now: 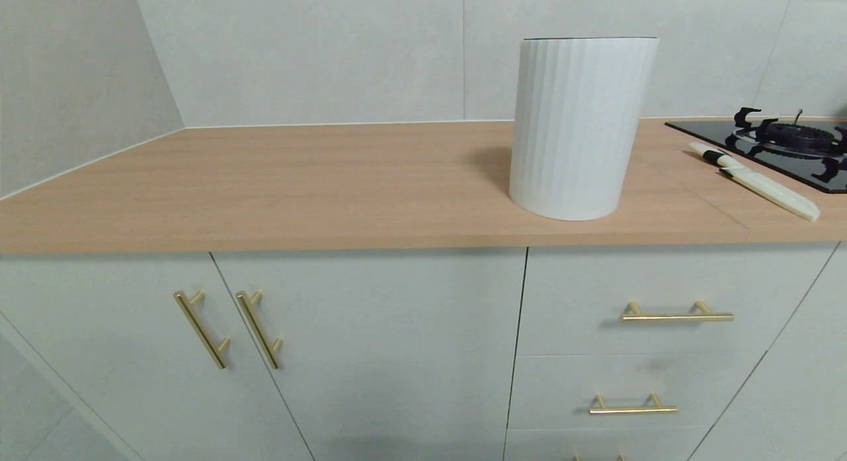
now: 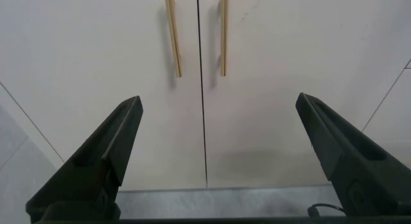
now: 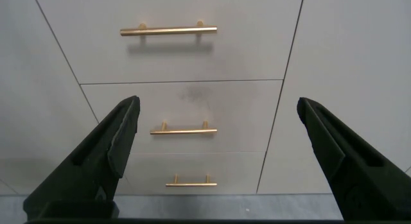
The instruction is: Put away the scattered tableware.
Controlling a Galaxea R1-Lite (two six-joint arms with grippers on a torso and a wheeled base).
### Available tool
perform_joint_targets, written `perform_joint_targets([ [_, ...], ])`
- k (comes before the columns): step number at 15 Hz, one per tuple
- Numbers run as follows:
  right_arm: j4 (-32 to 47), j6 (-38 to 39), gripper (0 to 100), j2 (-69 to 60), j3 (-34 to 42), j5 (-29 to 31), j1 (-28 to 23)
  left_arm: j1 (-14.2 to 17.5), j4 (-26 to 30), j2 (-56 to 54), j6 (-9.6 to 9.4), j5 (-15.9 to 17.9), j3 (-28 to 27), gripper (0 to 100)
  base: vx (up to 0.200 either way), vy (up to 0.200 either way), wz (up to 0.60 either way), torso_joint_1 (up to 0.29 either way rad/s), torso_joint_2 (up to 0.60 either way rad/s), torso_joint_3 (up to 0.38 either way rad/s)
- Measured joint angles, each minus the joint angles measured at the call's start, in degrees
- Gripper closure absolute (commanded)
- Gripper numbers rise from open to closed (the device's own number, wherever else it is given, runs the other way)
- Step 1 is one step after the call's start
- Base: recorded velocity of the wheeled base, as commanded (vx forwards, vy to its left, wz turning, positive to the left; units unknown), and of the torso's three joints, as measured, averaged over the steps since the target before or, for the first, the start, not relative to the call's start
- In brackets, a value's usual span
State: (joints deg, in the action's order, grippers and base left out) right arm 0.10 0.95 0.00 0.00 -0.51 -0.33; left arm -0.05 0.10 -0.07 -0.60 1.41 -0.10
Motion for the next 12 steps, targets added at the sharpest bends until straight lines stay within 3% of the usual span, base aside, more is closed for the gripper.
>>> perform_joint_targets([
  [12, 0.0, 0.0, 0, 0.0, 0.0, 0.0, 0.0, 0.0, 0.0, 0.0, 0.02, 0.0, 0.0, 0, 0.0, -0.2, 0.0, 0.002, 0.0, 0.002],
])
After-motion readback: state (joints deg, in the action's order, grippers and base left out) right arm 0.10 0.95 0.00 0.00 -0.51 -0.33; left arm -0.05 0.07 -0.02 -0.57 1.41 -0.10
